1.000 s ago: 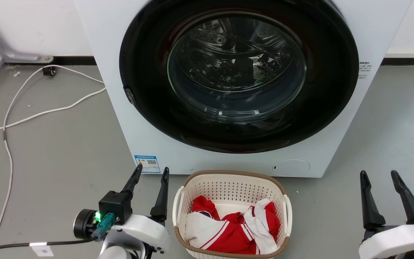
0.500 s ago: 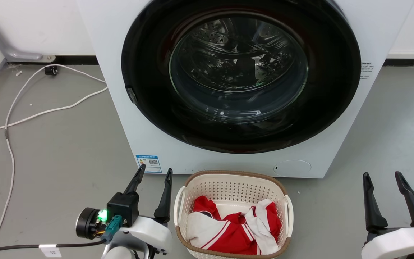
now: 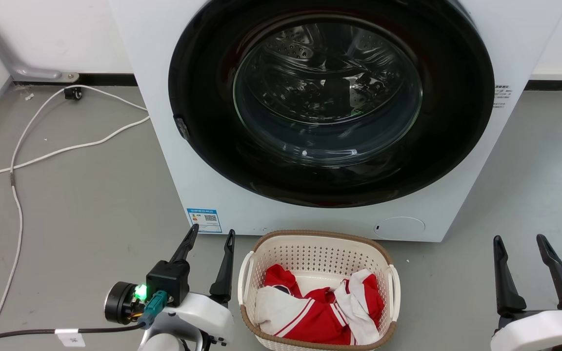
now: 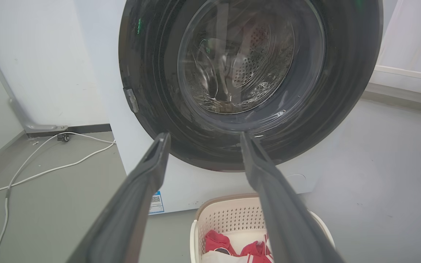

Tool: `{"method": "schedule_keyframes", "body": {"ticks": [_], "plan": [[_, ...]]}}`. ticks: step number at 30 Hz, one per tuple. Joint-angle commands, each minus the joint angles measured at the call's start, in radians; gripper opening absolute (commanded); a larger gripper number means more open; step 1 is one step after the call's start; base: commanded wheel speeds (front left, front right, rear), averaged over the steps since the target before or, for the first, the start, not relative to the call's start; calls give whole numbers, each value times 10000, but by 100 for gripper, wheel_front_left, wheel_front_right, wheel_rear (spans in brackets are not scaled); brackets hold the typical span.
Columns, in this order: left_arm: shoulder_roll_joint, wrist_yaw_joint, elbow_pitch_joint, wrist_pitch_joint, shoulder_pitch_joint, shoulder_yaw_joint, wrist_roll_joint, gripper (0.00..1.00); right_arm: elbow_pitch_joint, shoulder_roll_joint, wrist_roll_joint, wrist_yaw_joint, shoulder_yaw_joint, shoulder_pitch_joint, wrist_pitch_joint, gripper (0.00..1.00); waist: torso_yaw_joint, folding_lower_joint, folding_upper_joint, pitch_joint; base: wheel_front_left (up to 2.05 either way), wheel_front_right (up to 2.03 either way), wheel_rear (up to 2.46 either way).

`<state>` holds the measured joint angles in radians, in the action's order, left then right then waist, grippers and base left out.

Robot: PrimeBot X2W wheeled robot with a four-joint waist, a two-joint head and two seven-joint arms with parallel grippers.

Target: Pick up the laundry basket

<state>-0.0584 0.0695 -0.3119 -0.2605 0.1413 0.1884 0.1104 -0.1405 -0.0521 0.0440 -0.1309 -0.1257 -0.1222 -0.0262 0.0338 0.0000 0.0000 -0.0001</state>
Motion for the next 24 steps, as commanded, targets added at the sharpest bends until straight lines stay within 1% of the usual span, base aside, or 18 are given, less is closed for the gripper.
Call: {"method": "schedule_keyframes", "body": {"ticks": [1,14,20,24], "plan": [[7,5,-24,-68,98,-18,43,100,25,33,14,3,-11,61,-66,100,2,0,0,3,0,0,0],[42,-47,-177,-60,231,-101,73,100,357,32,150,3,-60,229,-162,100,-40,0,0,120,0,0,0],[49,-52,-524,-49,844,-117,154,100,639,30,339,3,-89,600,-125,100,-190,0,0,810,0,0,0],[52,-1,-1096,-49,1504,-133,232,100,1172,29,511,3,97,1136,-82,100,-396,0,0,1437,0,0,0]]}}
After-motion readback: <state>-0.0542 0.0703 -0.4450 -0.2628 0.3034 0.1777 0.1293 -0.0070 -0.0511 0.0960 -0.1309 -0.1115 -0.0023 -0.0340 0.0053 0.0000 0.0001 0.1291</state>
